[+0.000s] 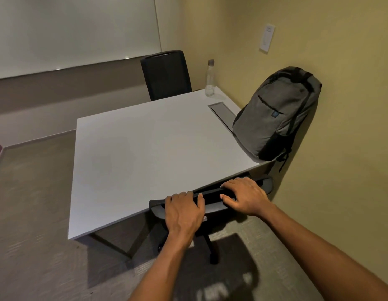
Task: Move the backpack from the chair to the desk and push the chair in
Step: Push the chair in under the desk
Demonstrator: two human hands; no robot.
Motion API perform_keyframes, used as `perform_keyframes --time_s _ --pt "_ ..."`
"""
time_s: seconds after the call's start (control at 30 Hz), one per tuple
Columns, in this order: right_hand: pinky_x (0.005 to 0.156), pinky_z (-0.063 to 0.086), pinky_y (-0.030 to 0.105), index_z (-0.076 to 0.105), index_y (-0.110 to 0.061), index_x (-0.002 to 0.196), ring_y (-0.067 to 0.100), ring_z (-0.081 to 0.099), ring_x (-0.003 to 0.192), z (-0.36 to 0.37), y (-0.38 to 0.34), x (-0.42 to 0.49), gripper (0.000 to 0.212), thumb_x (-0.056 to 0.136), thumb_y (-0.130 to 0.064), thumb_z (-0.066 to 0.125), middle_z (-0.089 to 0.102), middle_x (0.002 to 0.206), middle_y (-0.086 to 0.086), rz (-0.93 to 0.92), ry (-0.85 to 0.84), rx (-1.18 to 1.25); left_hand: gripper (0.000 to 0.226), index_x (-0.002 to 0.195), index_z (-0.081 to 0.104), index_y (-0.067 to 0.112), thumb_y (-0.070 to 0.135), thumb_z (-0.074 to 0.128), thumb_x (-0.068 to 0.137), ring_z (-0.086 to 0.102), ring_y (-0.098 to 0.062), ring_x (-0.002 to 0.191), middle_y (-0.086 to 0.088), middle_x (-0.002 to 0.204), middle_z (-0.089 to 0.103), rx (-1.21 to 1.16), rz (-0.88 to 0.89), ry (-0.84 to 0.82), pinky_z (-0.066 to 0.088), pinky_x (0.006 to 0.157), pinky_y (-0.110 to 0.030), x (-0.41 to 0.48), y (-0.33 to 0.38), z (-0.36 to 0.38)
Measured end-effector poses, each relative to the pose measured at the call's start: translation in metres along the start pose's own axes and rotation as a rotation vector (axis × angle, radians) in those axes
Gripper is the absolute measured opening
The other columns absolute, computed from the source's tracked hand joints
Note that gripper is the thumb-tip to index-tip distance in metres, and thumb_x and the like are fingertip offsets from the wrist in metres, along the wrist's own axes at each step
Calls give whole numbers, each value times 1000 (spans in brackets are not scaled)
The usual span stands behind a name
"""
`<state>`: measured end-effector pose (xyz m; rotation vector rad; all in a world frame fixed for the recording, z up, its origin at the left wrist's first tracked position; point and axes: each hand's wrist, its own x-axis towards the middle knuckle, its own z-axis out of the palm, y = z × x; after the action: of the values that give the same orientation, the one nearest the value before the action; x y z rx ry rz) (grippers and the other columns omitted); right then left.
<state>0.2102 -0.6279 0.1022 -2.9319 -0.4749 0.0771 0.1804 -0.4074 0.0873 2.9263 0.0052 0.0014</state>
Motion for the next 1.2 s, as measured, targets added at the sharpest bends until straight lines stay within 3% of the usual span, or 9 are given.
perform_keyframes --time_s 0.3,0.47,0.57,0.9,1.2 --pt "101 48 44 67 -30 134 17 67 113 1 21 20 66 94 -71 36 77 123 -5 -43 18 42 69 108 79 19 59 23 100 68 -28 92 -6 98 80 11 -63 14 47 97 -46 23 14 6" --pt "102 49 46 68 -29 133 18 67 113 2 20 18 65 94 -70 37 77 122 -4 -44 20 47 74 118 75 17 65 22 99 68 -28 101 -8 106 77 41 -63 -13 44 101 -46 22 10 5" --pt "100 50 45 70 -29 130 19 69 110 3 17 15 63 94 -69 38 78 118 -5 -53 27 41 79 116 75 15 67 18 100 68 -30 97 -10 98 78 83 -65 -44 44 101 -46 16 8 3" --pt "101 47 40 71 -32 128 9 67 114 11 19 -2 59 94 -68 40 76 123 -11 -85 28 50 66 109 76 17 57 23 103 68 -27 94 -7 92 77 73 -80 -46 44 102 -43 -16 13 5" --pt "103 48 42 69 -31 133 14 67 118 1 21 4 62 95 -68 38 76 127 -8 -98 -1 51 77 113 76 16 63 17 98 68 -29 97 -10 100 78 77 -133 -35 45 100 -46 -8 19 6"
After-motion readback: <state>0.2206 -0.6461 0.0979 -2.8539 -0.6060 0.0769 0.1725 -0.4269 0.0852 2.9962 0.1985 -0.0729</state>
